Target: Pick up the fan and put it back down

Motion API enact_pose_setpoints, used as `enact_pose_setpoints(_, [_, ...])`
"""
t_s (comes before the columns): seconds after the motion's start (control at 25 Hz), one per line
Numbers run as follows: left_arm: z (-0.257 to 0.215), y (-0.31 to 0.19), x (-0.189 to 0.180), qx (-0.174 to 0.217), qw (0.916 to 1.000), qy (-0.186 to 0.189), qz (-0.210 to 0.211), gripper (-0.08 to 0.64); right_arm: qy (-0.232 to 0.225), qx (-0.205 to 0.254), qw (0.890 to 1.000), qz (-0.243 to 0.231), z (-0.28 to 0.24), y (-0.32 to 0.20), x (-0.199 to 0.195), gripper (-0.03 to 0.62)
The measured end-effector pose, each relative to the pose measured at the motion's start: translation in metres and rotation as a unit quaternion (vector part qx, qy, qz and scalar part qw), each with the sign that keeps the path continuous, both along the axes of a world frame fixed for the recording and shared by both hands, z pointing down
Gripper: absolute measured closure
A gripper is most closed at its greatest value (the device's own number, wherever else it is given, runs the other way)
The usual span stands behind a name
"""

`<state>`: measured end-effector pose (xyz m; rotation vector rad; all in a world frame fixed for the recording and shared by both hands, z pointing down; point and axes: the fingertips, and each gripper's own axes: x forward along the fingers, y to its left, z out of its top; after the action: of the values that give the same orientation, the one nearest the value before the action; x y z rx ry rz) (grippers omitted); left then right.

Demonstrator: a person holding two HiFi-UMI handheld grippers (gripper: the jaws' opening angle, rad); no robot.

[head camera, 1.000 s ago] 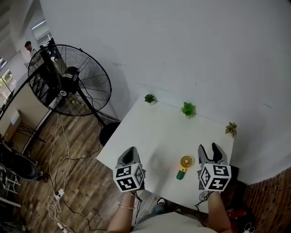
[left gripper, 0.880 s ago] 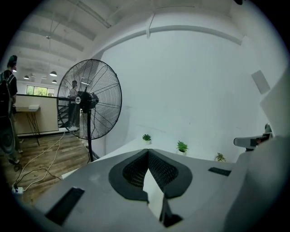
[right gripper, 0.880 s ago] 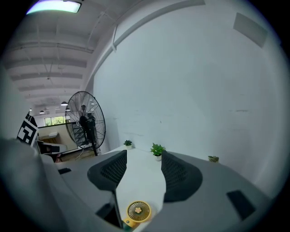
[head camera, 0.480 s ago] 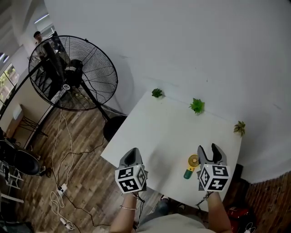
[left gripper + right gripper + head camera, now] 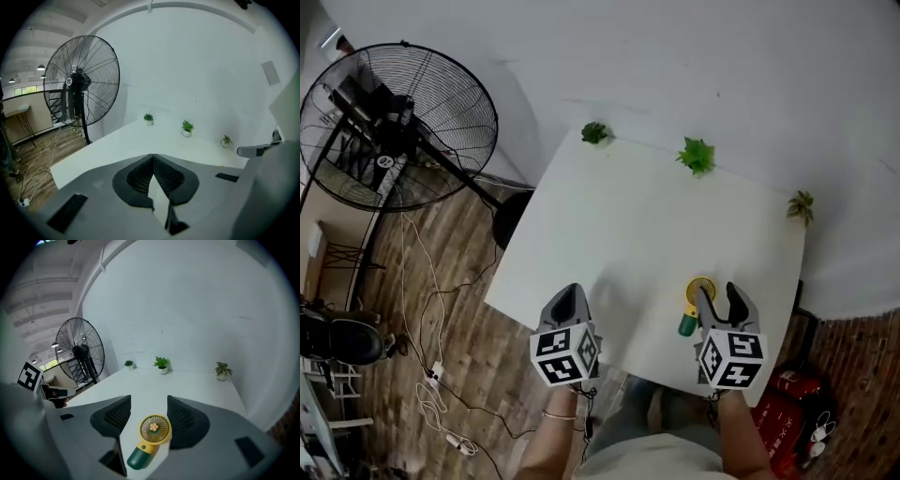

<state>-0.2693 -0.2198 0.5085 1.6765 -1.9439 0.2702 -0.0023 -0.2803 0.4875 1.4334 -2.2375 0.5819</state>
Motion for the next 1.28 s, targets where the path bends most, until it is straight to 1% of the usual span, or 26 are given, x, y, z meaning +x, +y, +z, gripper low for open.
enact_pose_setpoints(0.2, [0.032, -0.002, 0.014, -0.033, 0.9992, 0.007, 0.021, 0.554, 0.004, -0.040, 0.999, 0.013, 0.032, 0.018, 0.004, 0.350])
enact_pose_setpoints(0.44, [0.060, 0.000, 0.025, -0.056, 0.9977, 0.012, 0.035, 0.554, 0.000, -0.082, 0.996, 0.021, 0.069, 0.041, 0.003, 0.348])
enact_pose_setpoints(0.88, [0.082, 0.012, 0.017, -0.074, 0.9965, 0.012, 0.036, 0.554, -0.004, -0.110, 0.993, 0.039, 0.100, 0.061, -0.001, 0.345])
enact_pose_setpoints(1.28, [0.088, 0.009, 0.011, -0.080, 0.9959, 0.016, 0.040, 0.554, 0.009, -0.123, 0.991, 0.046, 0.113, 0.056, -0.004, 0.339])
